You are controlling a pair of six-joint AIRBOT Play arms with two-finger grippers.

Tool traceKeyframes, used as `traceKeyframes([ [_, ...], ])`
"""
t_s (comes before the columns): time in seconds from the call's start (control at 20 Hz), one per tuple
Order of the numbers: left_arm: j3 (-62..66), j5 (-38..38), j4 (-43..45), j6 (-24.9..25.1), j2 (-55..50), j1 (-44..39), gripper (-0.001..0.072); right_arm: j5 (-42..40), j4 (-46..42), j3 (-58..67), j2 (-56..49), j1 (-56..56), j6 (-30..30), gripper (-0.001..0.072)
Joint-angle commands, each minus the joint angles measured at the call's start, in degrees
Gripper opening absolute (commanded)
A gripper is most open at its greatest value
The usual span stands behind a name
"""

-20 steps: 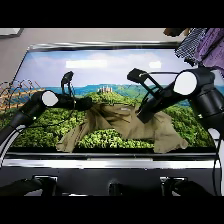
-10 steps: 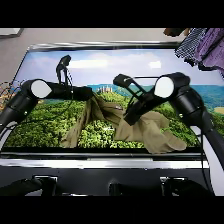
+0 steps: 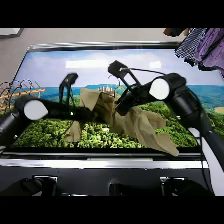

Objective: Fold the clothes and pants, and hang the long-sleeved shirts on hangers.

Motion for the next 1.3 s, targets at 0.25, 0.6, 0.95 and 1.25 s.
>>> traceKeyframes([
  [0.25, -3.0, 5.3, 1.2, -0.9, 2.7, -1.3, 0.0720, 7.3, 0.8, 0.4, 6.9, 0.1, -7.6, 0.0016],
  [0.6, 5.4, -8.7, 3.1, 12.9, 10.2, 9.0, 0.0720, 6.2, 2.7, 0.4, 6.2, -0.9, -22.1, 0.0017],
  [0.95, 0.7, -11.6, 4.8, 45.7, 10.4, 10.9, 0.0714, 8.4, 10.3, 0.4, 3.2, -0.9, -36.0, 0.0018],
  [1.25, -6.8, -0.5, -1.2, 54.8, 10.1, 10.9, 0.0715, 8.7, 12.3, 0.4, 2.6, -0.9, -36.2, 0.0018],
])
